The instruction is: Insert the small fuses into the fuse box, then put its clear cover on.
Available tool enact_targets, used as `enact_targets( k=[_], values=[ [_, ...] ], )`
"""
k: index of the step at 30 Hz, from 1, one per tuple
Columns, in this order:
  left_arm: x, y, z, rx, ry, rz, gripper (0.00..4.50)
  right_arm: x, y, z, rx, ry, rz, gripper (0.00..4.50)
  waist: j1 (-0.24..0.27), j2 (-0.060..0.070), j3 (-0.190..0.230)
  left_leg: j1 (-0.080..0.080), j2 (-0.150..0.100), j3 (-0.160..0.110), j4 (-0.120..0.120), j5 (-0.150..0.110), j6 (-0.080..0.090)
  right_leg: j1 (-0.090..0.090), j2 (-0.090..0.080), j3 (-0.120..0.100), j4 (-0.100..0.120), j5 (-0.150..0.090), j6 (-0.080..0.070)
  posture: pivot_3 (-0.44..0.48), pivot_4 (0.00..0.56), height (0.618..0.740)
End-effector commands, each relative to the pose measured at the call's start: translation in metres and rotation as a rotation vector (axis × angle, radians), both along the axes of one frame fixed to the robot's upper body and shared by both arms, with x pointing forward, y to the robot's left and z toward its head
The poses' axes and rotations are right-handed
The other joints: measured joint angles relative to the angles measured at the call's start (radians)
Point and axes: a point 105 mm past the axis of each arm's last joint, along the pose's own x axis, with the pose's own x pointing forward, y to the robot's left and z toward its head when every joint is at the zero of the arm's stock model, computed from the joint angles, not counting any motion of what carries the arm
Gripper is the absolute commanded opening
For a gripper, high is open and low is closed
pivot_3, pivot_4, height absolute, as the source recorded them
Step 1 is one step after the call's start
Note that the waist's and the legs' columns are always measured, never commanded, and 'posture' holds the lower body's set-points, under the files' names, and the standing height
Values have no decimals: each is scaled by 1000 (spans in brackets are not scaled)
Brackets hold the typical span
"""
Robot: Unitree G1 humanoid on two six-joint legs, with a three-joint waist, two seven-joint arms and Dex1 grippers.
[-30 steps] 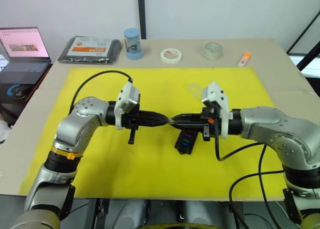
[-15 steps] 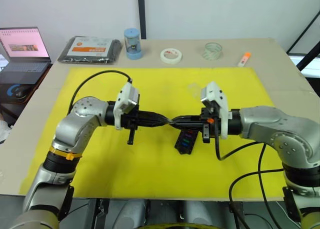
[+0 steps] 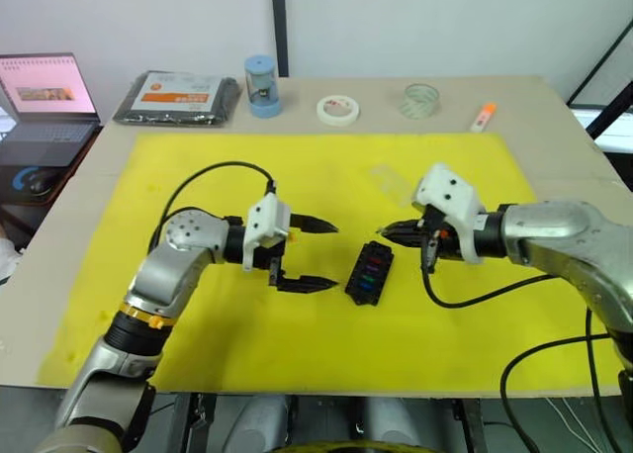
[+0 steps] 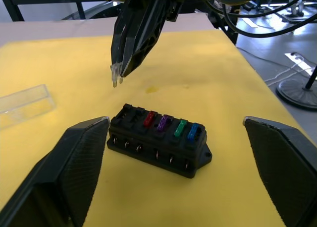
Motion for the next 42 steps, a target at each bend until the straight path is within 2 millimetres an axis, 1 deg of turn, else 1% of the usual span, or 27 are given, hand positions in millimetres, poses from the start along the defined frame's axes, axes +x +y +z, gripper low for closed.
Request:
enact_targets(
  k=[1, 8, 12, 20, 32, 42],
  values=[
    [4, -10, -3, -1, -33, 17, 4470, 1, 1, 7, -61, -65, 4, 0, 2, 0, 0, 0, 0, 0, 0, 0, 0, 0, 0, 0, 0, 0, 0, 0, 150, 740],
    [6, -15, -10, -12, -36, 34, 4470, -1, 1, -4, -101, -41, 25, 0, 2, 0, 0, 0, 0, 0, 0, 0, 0, 0, 0, 0, 0, 0, 0, 0, 150, 740],
    [5, -20, -13, -22, -32, 53, 4470, -2, 1, -14, -124, -20, 31, 0, 2, 0, 0, 0, 0, 0, 0, 0, 0, 0, 0, -1, 0, 0, 0, 0, 150, 740],
    [2, -26, -14, -30, -22, 51, 4470, -5, 0, -24, -152, -5, 43, 0, 2, 0, 0, 0, 0, 0, 0, 0, 0, 0, 0, -1, 0, 0, 0, 0, 150, 740],
    [0, -27, -15, -30, -24, 53, 4470, -1, 4, -26, -144, -18, 43, 0, 2, 0, 0, 0, 0, 0, 0, 0, 0, 0, 0, -1, 0, 0, 0, 0, 150, 740],
    [0, -25, -15, -24, -28, 59, 4470, 0, 5, -34, -157, -3, 51, 0, 1, 0, 0, 0, 0, 0, 0, 0, 0, 0, 0, -1, 0, 0, 0, 0, 150, 740]
  ],
)
